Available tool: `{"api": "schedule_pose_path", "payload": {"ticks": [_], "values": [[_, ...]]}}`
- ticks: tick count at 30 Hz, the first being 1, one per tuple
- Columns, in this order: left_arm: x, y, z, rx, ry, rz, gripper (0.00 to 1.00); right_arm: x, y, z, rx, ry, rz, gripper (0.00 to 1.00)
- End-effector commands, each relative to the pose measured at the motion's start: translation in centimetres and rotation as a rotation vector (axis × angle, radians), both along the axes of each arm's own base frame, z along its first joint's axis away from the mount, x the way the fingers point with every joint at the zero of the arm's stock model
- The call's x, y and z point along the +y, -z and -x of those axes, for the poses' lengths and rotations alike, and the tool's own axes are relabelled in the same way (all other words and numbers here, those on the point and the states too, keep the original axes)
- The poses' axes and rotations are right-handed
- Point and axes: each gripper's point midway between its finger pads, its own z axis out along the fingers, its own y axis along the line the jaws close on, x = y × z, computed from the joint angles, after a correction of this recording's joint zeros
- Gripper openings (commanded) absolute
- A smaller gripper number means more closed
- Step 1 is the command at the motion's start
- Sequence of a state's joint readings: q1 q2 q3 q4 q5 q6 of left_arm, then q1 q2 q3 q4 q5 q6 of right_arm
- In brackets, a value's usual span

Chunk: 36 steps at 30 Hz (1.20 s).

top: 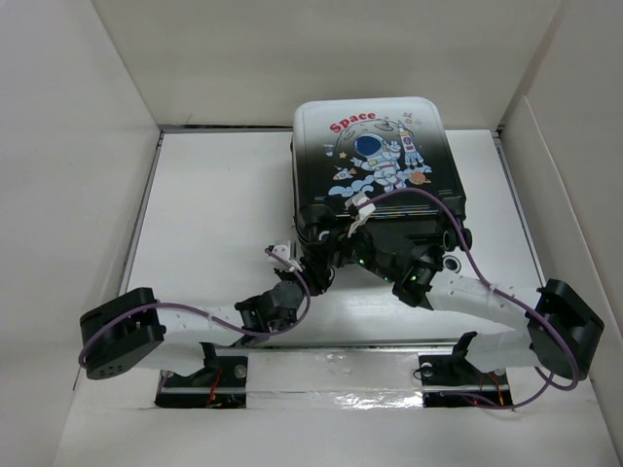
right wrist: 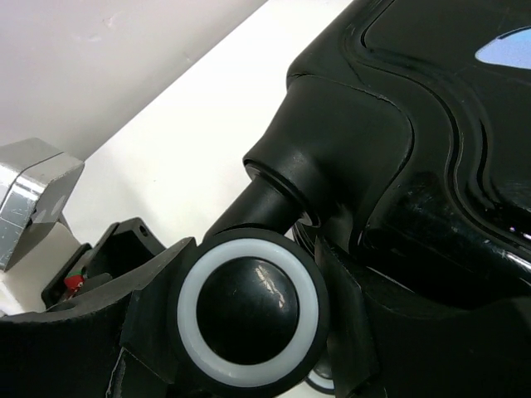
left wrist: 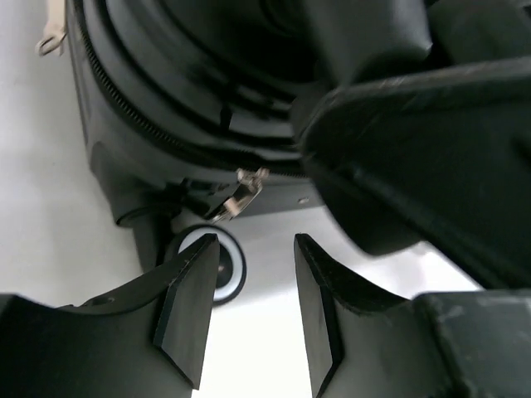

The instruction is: Pack the luggage

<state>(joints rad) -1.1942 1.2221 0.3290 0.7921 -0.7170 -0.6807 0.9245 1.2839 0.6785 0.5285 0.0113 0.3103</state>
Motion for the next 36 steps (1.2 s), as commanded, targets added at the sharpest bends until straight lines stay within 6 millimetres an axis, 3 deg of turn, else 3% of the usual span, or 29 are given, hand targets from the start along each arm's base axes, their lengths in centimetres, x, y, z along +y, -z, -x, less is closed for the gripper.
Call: {"api": "schedule_pose_path", "payload": {"ticks": [1, 15, 25, 27, 34, 36], "values": [[-1.4, -4.6, -1.3, -0.102, -0.038, 0.125, 0.38, 2.4, -6.5, 1.9, -0.091, -0.129, -0.161, 0.15], [-2.5, -3.7, -3.7, -0.119, -0.144, 0.06, 0.32, 3.3, -6.9, 3.9, -0.09, -0.226, -0.177, 0.15], [-3.1, -5.3, -3.7, -0.163, -0.128, 0.156, 0.33, 3.8, -6.0, 4.3, -0.073, -0.258, -0.179, 0.12], [-2.8, -5.5, -3.8, -0.172, -0.141, 0.179, 0.29, 3.8, -6.0, 4.3, -0.072, -0.26, -0.18, 0.12], [-1.5, -6.3, -4.8, -0.209, -0.258, 0.237, 0.0, 4.1, -5.7, 4.8, -0.052, -0.275, -0.179, 0.1], [-0.6, -6.2, -5.1, -0.206, -0.293, 0.227, 0.0, 4.0, -5.9, 4.7, -0.054, -0.269, -0.181, 0.1]]}}
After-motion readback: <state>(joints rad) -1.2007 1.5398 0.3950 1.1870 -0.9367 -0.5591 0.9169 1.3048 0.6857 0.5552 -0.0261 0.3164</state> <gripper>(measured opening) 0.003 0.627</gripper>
